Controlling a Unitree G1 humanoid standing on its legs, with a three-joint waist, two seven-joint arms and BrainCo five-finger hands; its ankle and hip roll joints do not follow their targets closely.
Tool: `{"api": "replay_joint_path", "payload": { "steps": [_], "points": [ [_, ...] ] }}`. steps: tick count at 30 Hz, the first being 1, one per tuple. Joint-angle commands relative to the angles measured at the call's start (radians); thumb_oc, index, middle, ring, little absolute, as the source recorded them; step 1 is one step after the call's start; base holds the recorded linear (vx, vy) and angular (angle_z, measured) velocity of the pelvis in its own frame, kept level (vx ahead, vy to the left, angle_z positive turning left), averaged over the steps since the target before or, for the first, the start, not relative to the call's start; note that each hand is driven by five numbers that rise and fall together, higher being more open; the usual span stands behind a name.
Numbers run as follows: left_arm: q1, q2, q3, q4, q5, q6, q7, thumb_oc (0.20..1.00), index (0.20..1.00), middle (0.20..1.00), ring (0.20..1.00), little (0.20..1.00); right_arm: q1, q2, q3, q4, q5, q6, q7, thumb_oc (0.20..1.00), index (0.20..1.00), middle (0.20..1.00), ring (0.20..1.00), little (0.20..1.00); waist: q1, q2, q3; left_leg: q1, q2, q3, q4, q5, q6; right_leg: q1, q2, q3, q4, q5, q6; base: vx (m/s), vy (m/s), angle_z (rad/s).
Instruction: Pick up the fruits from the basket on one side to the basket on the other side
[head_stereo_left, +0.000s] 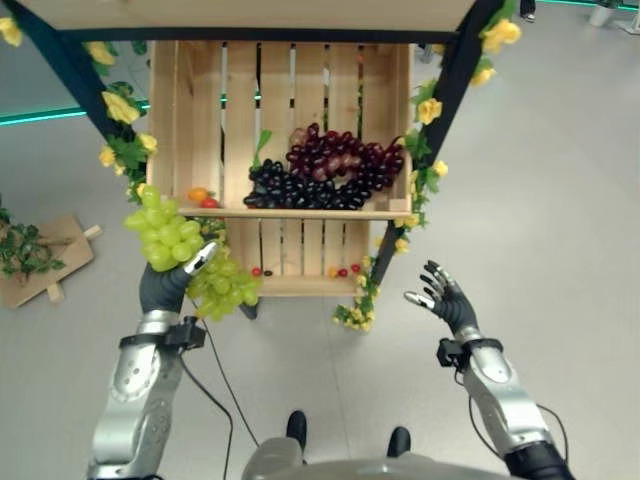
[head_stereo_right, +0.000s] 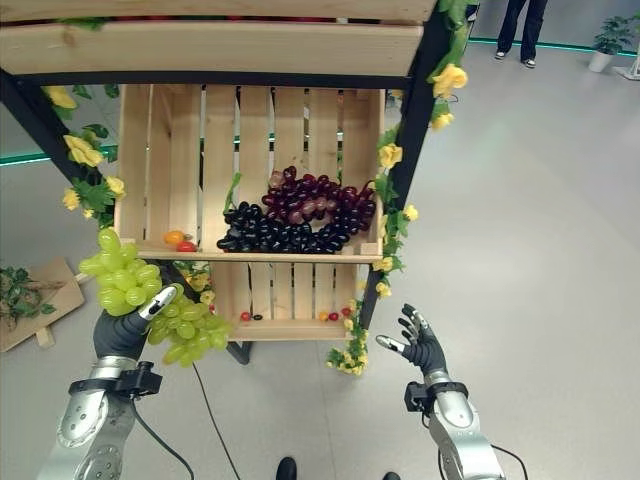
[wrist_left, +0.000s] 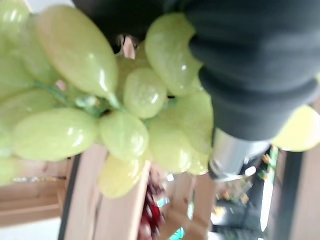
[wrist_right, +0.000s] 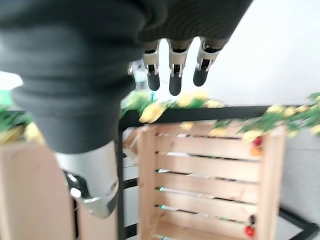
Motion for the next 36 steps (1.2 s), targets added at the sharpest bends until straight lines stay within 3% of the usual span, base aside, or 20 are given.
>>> {"api": "replay_joint_path", "payload": {
  "steps": [1, 14, 20, 25, 28, 29, 30, 32, 33, 34, 35, 36],
  "points": [
    [-0.042, 0.074, 0.046, -0.135, -0.104, -0.054, -0.055, 0.2, 0.2, 0.2, 0.2, 0.2, -0.049, -0.022, 0.002, 0.009, 0.04, -0.023, 0.026, 1.0, 1.0, 1.0, 1.0, 1.0, 0.004, -0.01, -0.062, -0.04, -0.015, -0.038, 0.053, -0.096, 0.014, 0.076, -0.06, -0.035, 0.053, -0.159, 0.058, -0.01, -0.059, -0.02],
    [-0.234, 0.136, 0.02, -0.096, -0.184, -0.085, 0.0, 0.2, 0.2, 0.2, 0.2, 0.2, -0.067, -0.026, 0.053, 0.081, 0.044, -0.012, 0.042, 1.0, 1.0, 1.0, 1.0, 1.0, -0.007, -0.011, -0.083, -0.023, 0.006, -0.048, 0.056, -0.096, -0.01, 0.113, -0.037, -0.04, 0.018, -0.17, 0.042, 0.0, -0.04, 0.0],
    [-0.367, 0.196, -0.047, 0.041, -0.229, -0.087, 0.046, 0.2, 0.2, 0.2, 0.2, 0.2, -0.08, -0.028, 0.084, 0.101, 0.044, 0.001, 0.048, 1.0, 1.0, 1.0, 1.0, 1.0, -0.034, -0.007, -0.092, -0.009, 0.008, -0.037, 0.046, -0.099, -0.008, 0.116, -0.038, -0.029, 0.021, -0.169, 0.046, 0.03, 0.009, 0.0],
    [-0.54, 0.343, -0.101, 0.262, -0.256, -0.083, 0.104, 0.2, 0.2, 0.2, 0.2, 0.2, -0.091, -0.036, 0.128, 0.127, 0.033, 0.013, 0.052, 1.0, 1.0, 1.0, 1.0, 1.0, -0.064, 0.004, -0.104, 0.004, 0.008, -0.027, 0.033, -0.1, -0.008, 0.113, -0.041, -0.016, 0.024, -0.163, 0.057, 0.04, 0.019, -0.03],
    [-0.716, 0.481, -0.19, 0.469, -0.286, -0.065, 0.117, 0.2, 0.2, 0.2, 0.2, 0.2, -0.089, -0.038, 0.159, 0.141, 0.026, 0.02, 0.054, 1.0, 1.0, 1.0, 1.0, 1.0, -0.085, 0.011, -0.112, 0.011, 0.008, -0.018, 0.029, -0.101, -0.007, 0.109, -0.046, -0.01, 0.026, -0.158, 0.067, 0.04, 0.023, -0.03],
    [-0.724, 0.482, -0.196, 0.475, -0.288, -0.067, 0.116, 0.2, 0.2, 0.2, 0.2, 0.2, -0.09, -0.036, 0.157, 0.141, 0.026, 0.02, 0.054, 1.0, 1.0, 1.0, 1.0, 1.0, -0.083, 0.009, -0.111, 0.01, 0.008, -0.018, 0.029, -0.101, -0.007, 0.109, -0.046, -0.01, 0.026, -0.158, 0.067, 0.04, 0.024, -0.09],
    [-0.775, 0.544, -0.231, 0.536, -0.264, -0.051, 0.101, 0.2, 0.2, 0.2, 0.2, 0.2, -0.093, -0.037, 0.163, 0.146, 0.025, 0.023, 0.053, 1.0, 1.0, 1.0, 1.0, 1.0, -0.089, 0.012, -0.112, 0.009, 0.008, -0.016, 0.031, -0.101, -0.007, 0.108, -0.048, -0.008, 0.027, -0.156, 0.07, 0.01, 0.017, -0.07],
    [-0.882, 0.576, -0.304, 0.662, -0.279, -0.034, 0.109, 0.2, 0.2, 0.2, 0.2, 0.2, -0.099, -0.038, 0.179, 0.149, 0.024, 0.025, 0.054, 1.0, 1.0, 1.0, 1.0, 1.0, -0.1, 0.018, -0.114, 0.01, 0.008, -0.011, 0.03, -0.101, -0.007, 0.104, -0.05, -0.004, 0.029, -0.153, 0.075, 0.02, 0.025, -0.12],
    [-0.961, 0.649, -0.368, 0.733, -0.208, -0.011, 0.078, 0.2, 0.2, 0.2, 0.2, 0.2, -0.104, -0.037, 0.185, 0.161, 0.024, 0.024, 0.052, 1.0, 1.0, 1.0, 1.0, 1.0, -0.105, 0.02, -0.114, 0.013, 0.009, -0.008, 0.028, -0.101, -0.007, 0.104, -0.051, -0.002, 0.028, -0.152, 0.077, 0.02, 0.028, -0.12],
    [-1.017, 0.667, -0.398, 0.783, -0.19, -0.016, 0.094, 0.2, 0.2, 0.2, 0.2, 0.2, -0.109, -0.039, 0.19, 0.17, 0.025, 0.021, 0.054, 1.0, 1.0, 1.0, 1.0, 1.0, -0.109, 0.023, -0.118, 0.011, 0.009, -0.005, 0.025, -0.1, -0.008, 0.101, -0.053, 0.0, 0.029, -0.151, 0.08, 0.02, 0.032, -0.08],
    [-1.07, 0.633, -0.442, 0.864, -0.227, 0.003, 0.088, 0.2, 0.2, 0.2, 0.2, 0.2, -0.115, -0.04, 0.2, 0.168, 0.026, 0.024, 0.056, 1.0, 1.0, 1.0, 1.0, 1.0, -0.116, 0.027, -0.117, 0.011, 0.009, -0.002, 0.023, -0.099, -0.008, 0.097, -0.054, 0.001, 0.03, -0.149, 0.081, 0.01, 0.03, -0.05],
    [-1.126, 0.664, -0.495, 0.911, -0.18, 0.024, 0.054, 0.2, 0.2, 0.2, 0.2, 0.2, -0.117, -0.037, 0.206, 0.173, 0.028, 0.024, 0.052, 1.0, 1.0, 1.0, 1.0, 1.0, -0.121, 0.029, -0.117, 0.012, 0.009, 0.002, 0.021, -0.099, -0.009, 0.094, -0.054, 0.003, 0.031, -0.148, 0.085, 0.01, 0.027, -0.05]
  ]
}}
